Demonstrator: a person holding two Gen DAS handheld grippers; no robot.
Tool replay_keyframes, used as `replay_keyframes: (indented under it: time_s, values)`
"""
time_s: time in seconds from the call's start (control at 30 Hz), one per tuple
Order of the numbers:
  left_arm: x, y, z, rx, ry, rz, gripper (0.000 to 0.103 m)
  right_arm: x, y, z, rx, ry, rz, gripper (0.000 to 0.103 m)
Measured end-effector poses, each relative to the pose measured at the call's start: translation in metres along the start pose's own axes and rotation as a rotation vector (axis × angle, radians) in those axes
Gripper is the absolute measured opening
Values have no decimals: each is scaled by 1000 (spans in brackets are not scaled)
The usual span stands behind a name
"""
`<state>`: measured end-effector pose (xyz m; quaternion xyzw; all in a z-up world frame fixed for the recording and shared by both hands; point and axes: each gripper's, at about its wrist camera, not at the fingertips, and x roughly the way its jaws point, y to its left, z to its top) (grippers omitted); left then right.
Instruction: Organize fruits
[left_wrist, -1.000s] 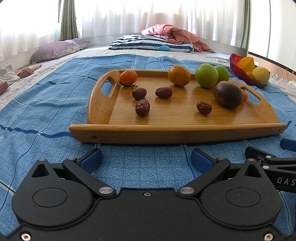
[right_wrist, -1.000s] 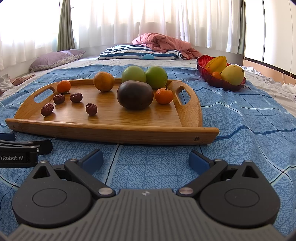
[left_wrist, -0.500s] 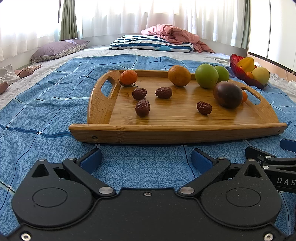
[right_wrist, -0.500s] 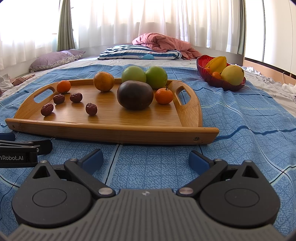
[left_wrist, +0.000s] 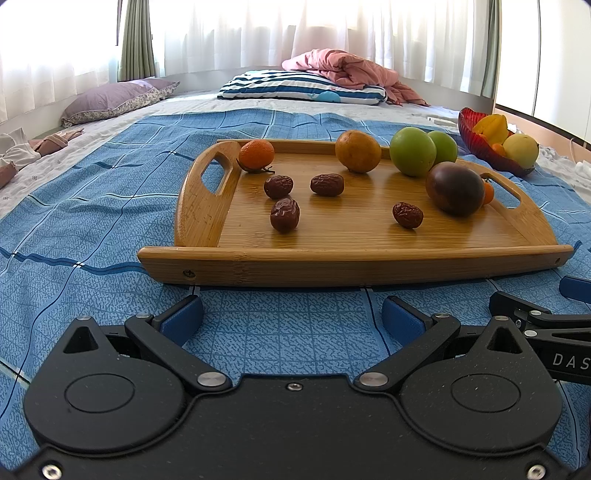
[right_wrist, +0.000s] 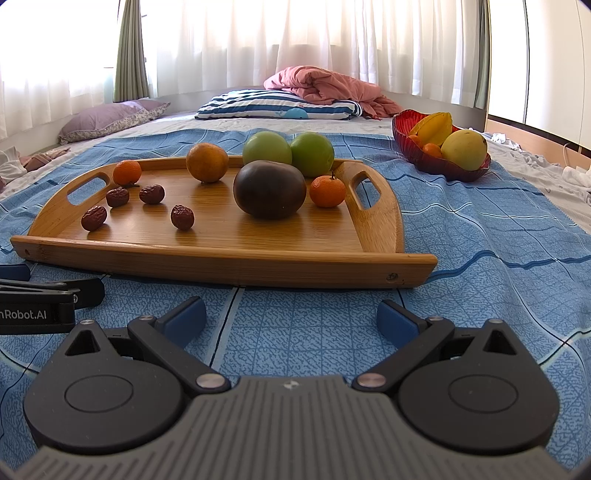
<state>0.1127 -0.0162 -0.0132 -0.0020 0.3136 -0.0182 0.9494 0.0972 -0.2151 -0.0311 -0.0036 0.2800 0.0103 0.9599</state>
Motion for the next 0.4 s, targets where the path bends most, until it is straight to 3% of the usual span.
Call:
replay_keyframes:
  time_s: [0.4]
  values:
    - [-2, -2, 0, 12, -6, 10, 103, 0, 0, 0, 0, 2, -1, 103]
